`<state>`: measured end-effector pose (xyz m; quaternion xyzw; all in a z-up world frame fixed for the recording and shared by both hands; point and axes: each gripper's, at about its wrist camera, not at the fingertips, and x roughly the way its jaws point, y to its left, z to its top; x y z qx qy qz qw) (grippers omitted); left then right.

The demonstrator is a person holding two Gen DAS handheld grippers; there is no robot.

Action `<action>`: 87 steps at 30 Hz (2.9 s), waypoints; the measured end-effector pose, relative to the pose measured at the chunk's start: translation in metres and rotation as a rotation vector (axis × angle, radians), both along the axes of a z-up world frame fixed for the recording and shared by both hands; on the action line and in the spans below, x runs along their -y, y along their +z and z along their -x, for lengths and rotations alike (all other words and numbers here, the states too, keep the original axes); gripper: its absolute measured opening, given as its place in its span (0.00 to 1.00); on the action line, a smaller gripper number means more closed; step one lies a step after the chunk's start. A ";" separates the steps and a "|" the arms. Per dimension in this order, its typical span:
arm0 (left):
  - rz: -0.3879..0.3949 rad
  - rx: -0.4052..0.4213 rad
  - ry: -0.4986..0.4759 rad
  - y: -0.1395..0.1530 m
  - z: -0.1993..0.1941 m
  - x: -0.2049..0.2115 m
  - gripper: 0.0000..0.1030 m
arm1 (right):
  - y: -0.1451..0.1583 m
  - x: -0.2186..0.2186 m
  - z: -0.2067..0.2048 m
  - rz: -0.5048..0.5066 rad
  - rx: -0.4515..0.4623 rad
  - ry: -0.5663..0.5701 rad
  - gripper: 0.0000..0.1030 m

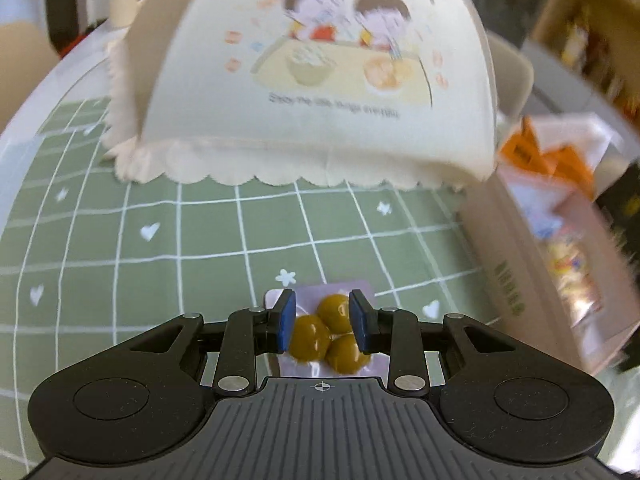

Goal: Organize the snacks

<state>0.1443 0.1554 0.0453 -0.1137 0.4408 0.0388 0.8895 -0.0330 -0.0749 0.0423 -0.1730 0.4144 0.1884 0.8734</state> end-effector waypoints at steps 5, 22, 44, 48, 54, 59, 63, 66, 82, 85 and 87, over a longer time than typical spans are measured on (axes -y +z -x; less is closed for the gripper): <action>-0.140 -0.026 -0.080 -0.012 -0.001 0.022 0.47 | -0.007 0.016 -0.009 -0.031 -0.042 -0.054 0.66; -0.078 -0.049 -0.260 -0.015 0.089 0.064 0.53 | -0.024 0.009 -0.020 -0.071 -0.104 -0.111 0.67; 0.155 0.102 0.077 0.022 0.176 -0.056 0.49 | -0.024 -0.071 0.004 -0.039 0.088 0.057 0.67; 0.111 0.035 0.185 0.020 0.194 -0.089 0.49 | -0.030 -0.057 -0.004 0.033 0.092 -0.011 0.67; 0.209 0.032 0.194 0.006 0.201 -0.091 0.49 | -0.029 -0.030 -0.010 0.099 0.098 -0.146 0.67; 0.159 0.048 0.001 0.014 0.183 -0.051 0.49 | -0.025 -0.014 -0.002 0.129 0.083 -0.204 0.68; -0.036 0.037 0.076 0.017 0.192 -0.049 0.49 | -0.009 -0.023 0.005 0.081 0.104 -0.146 0.68; 0.077 -0.024 0.224 0.004 0.200 -0.072 0.49 | 0.004 -0.046 0.004 0.065 0.138 -0.069 0.68; 0.358 0.028 0.271 -0.026 0.198 -0.103 0.42 | -0.019 -0.202 -0.034 -0.066 0.029 0.297 0.46; 0.369 0.076 0.233 -0.030 0.190 -0.101 0.43 | -0.028 -0.204 -0.034 -0.061 0.020 0.283 0.45; 0.407 0.072 0.227 -0.030 0.181 -0.100 0.42 | -0.026 -0.199 -0.031 -0.058 0.000 0.287 0.45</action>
